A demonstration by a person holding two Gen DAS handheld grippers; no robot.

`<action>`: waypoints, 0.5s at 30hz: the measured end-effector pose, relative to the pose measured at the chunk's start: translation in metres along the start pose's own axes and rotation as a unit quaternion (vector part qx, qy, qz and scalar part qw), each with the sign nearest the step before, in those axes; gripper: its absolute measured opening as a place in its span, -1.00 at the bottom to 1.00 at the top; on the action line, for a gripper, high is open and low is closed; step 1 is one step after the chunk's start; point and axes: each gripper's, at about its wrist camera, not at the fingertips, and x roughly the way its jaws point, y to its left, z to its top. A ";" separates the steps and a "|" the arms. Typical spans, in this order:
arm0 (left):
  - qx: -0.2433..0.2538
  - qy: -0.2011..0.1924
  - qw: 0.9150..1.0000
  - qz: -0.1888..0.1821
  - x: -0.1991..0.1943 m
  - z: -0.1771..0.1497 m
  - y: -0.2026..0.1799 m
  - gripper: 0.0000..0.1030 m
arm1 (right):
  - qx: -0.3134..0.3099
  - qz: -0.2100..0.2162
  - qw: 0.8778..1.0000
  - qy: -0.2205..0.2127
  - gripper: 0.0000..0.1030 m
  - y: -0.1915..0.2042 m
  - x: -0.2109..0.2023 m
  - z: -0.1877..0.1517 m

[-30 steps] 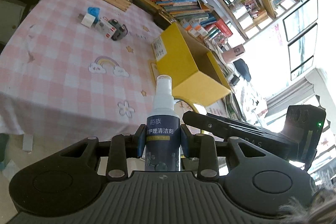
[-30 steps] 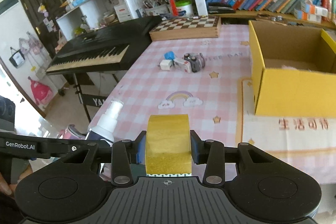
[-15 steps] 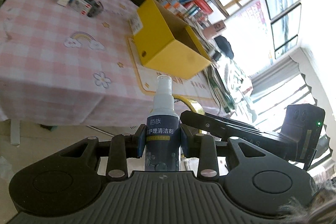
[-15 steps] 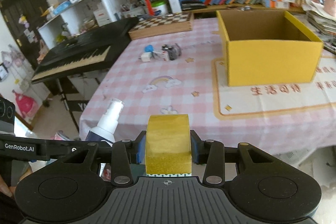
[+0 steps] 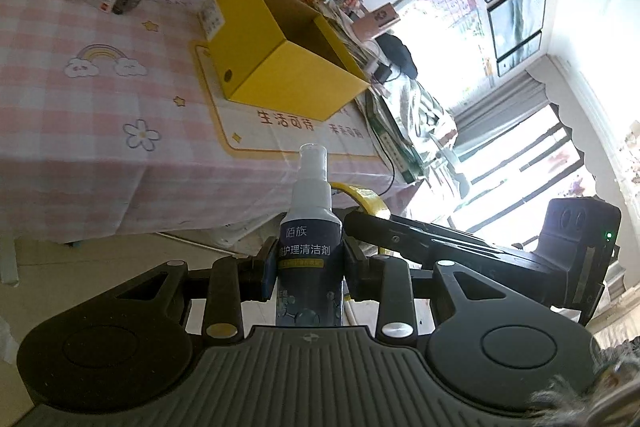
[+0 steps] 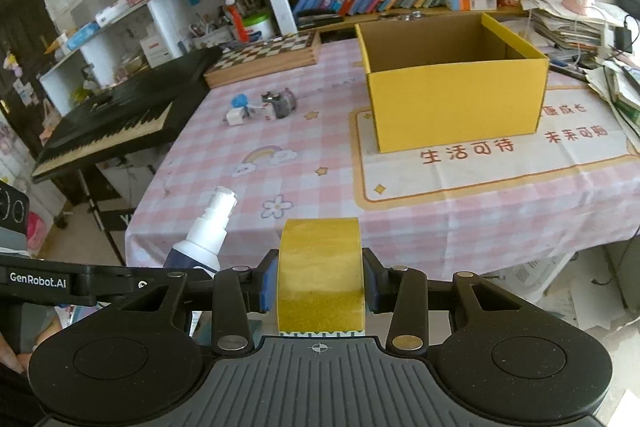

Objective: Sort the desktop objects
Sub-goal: 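Lift the spray bottle and tape roll and carry them toward the yellow box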

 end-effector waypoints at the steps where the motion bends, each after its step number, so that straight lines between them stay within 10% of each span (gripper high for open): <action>1: 0.002 0.002 1.000 -0.002 0.003 0.001 -0.001 -0.41 | 0.001 -0.003 1.000 -0.001 -0.21 -0.002 -0.001 0.000; 15: 0.026 0.027 0.999 -0.018 0.051 0.019 -0.031 -0.41 | 0.028 -0.019 0.999 -0.011 -0.21 -0.049 -0.010 0.009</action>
